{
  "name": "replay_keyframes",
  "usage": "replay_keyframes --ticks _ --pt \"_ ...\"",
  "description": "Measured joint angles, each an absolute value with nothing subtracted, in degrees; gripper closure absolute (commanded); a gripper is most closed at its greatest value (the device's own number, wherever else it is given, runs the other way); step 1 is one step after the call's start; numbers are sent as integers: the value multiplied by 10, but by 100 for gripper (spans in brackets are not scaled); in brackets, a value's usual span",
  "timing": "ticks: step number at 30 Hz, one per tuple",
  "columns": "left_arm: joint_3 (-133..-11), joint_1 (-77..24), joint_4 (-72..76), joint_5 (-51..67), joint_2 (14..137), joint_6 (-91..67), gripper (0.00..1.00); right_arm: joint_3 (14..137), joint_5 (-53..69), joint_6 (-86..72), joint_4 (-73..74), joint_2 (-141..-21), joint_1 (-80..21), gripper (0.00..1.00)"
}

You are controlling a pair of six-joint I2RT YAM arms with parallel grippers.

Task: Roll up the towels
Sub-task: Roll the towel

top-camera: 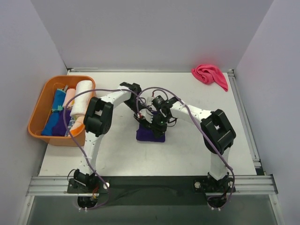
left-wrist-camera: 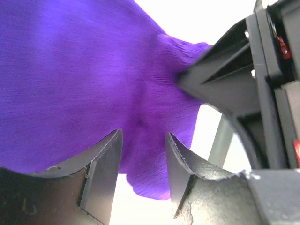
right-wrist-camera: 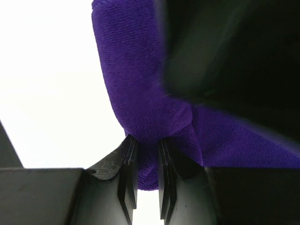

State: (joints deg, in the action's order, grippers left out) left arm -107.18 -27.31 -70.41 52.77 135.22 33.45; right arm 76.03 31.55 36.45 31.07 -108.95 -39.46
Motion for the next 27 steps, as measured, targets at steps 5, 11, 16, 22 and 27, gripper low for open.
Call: replay_keyframes --ticks 5,11,16,22,27 --pt "-1072 -230 -639 495 1322 282 46 767 342 369 343 -1098 -391 100" --pt "-1089 -169 -588 458 1292 230 46 767 351 372 363 -1101 -391 100" --pt "-1091 -133 -536 454 1240 192 46 768 356 372 372 -1103 -391 100" --pt "-903 -83 -377 468 1007 169 39 826 378 376 431 -1153 -384 100" --pt "-771 -127 -313 456 788 222 36 895 434 377 506 -1218 -355 100"
